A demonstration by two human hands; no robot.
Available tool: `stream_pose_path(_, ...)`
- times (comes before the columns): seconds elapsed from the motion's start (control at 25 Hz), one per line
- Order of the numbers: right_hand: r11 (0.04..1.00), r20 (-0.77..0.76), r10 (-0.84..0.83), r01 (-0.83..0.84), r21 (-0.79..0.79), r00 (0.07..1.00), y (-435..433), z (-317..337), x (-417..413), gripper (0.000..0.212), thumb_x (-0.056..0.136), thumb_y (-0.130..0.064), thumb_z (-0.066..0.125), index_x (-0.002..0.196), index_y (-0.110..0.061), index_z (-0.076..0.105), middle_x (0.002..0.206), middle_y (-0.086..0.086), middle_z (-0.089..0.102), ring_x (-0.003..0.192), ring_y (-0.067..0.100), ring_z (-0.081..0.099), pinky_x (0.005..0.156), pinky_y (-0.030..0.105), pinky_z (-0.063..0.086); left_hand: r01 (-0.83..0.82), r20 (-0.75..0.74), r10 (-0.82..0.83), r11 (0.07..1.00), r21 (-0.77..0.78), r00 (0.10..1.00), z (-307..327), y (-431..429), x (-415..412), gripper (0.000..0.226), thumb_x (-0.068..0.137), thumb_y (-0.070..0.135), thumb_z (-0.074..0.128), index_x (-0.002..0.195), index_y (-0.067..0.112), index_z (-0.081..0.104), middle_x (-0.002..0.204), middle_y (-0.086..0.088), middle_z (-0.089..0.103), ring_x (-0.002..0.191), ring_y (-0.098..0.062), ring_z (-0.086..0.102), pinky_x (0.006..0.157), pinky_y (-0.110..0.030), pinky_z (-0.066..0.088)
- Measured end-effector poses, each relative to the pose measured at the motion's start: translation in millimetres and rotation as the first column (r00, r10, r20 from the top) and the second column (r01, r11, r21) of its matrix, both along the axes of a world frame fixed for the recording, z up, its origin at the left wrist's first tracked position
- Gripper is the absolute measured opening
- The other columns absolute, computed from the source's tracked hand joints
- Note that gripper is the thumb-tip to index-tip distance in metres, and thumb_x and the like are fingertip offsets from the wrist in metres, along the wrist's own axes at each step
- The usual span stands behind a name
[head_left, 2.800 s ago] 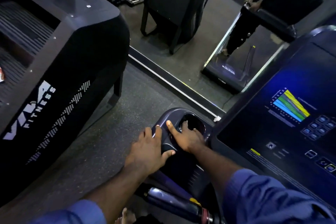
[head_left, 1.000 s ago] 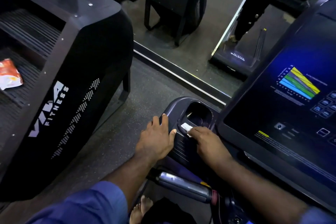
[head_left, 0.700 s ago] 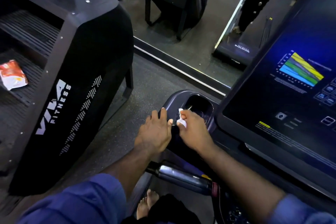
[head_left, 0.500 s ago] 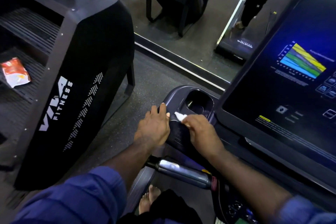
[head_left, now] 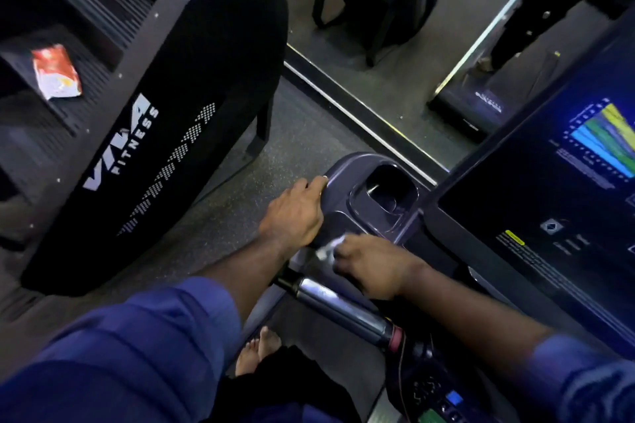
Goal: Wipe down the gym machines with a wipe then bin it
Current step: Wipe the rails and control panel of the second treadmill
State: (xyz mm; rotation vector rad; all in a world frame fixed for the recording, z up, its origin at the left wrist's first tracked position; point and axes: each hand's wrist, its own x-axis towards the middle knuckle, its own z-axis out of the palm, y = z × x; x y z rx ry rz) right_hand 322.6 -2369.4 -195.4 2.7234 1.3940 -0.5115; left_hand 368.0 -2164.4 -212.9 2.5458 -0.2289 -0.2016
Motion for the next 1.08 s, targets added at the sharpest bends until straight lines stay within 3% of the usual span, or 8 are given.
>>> stream_pose_path(0.12,0.933,-0.204,0.213,-0.261,-0.249,0.956,-35,13,-13,0.026,0.092,-0.035,0.047,0.088,-0.021,0.069,0.094,-0.002,0.065,0.093,0.023,0.058,0.082,0.041,0.055,-0.016,-0.020,0.015,0.999,-0.040,1.000,-2,6,2,0.042,0.105,0.021,0.037,0.143,0.037,0.044,0.121,-0.010,0.061,0.108,-0.041,0.064,0.089,-0.053,0.054)
stream_pose_path(0.44,0.995,-0.080,0.082,-0.087,-0.056,0.993,25,7,36,0.035,0.105,-0.026,0.040,0.128,-0.017,0.065,0.120,0.004,0.060,0.111,0.022,0.053,0.088,0.035,0.046,-0.208,-0.091,0.188,0.921,-0.330,0.978,-16,24,-1,0.031,0.102,0.022,0.053,0.127,0.034,0.068,0.115,-0.004,0.077,0.102,-0.028,0.073,0.089,-0.044,0.059)
stream_pose_path(0.6,0.849,-0.338,0.149,-0.295,-0.438,0.929,-7,18,-2,0.024,0.094,-0.024,0.051,0.101,-0.013,0.072,0.106,0.012,0.067,0.098,0.037,0.068,0.086,0.046,0.058,-0.116,-0.075,0.105,0.979,-0.170,0.992,-7,25,-39,0.042,0.107,0.036,0.048,0.147,0.028,0.054,0.146,-0.002,0.061,0.129,-0.028,0.060,0.105,-0.046,0.051)
stream_pose_path(0.68,0.898,-0.251,0.094,-0.191,-0.397,0.964,-1,21,12,0.025,0.098,-0.026,0.052,0.110,-0.014,0.070,0.100,0.008,0.062,0.095,0.033,0.066,0.086,0.042,0.057,-0.081,-0.004,0.081,0.996,-0.033,0.997,-8,18,-52,0.052,0.109,0.040,0.043,0.158,0.024,0.040,0.160,-0.001,0.046,0.140,-0.028,0.050,0.112,-0.048,0.045)
stream_pose_path(0.84,0.998,0.021,0.026,-0.024,-0.051,0.999,17,13,31,0.027,0.097,-0.029,0.049,0.108,-0.015,0.069,0.106,0.007,0.059,0.095,0.028,0.063,0.080,0.042,0.054,-0.103,0.055,0.099,0.991,0.080,0.994,-7,9,-57,0.053,0.110,0.040,0.039,0.159,0.022,0.036,0.162,-0.002,0.043,0.142,-0.028,0.047,0.112,-0.048,0.044)
stream_pose_path(0.92,0.956,-0.028,0.194,-0.196,-0.219,0.980,6,20,16,0.023,0.102,-0.016,0.053,0.115,-0.008,0.069,0.095,0.009,0.058,0.084,0.027,0.060,0.076,0.034,0.050,-0.114,0.065,0.107,0.986,0.119,0.992,-3,9,-60,0.051,0.110,0.042,0.037,0.158,0.023,0.035,0.159,0.000,0.044,0.139,-0.029,0.049,0.109,-0.050,0.047)
stream_pose_path(1.0,0.783,-0.189,0.363,-0.409,-0.469,0.912,-14,39,-5,0.020,0.100,-0.015,0.061,0.113,-0.004,0.071,0.083,0.005,0.058,0.071,0.020,0.057,0.069,0.028,0.044,-0.105,0.071,0.095,0.984,0.147,0.993,2,5,-65,0.049,0.109,0.042,0.037,0.154,0.024,0.037,0.154,0.001,0.048,0.134,-0.029,0.052,0.102,-0.052,0.050)
stream_pose_path(1.08,0.834,-0.157,0.269,-0.312,-0.454,0.950,-29,55,-9,0.007,0.085,-0.018,0.077,0.087,-0.011,0.075,0.080,0.008,0.067,0.068,0.025,0.066,0.059,0.025,0.043,-0.109,0.070,0.099,0.981,0.159,0.993,5,3,-64,0.046,0.108,0.041,0.037,0.151,0.023,0.039,0.148,0.001,0.052,0.130,-0.030,0.054,0.097,-0.052,0.052)
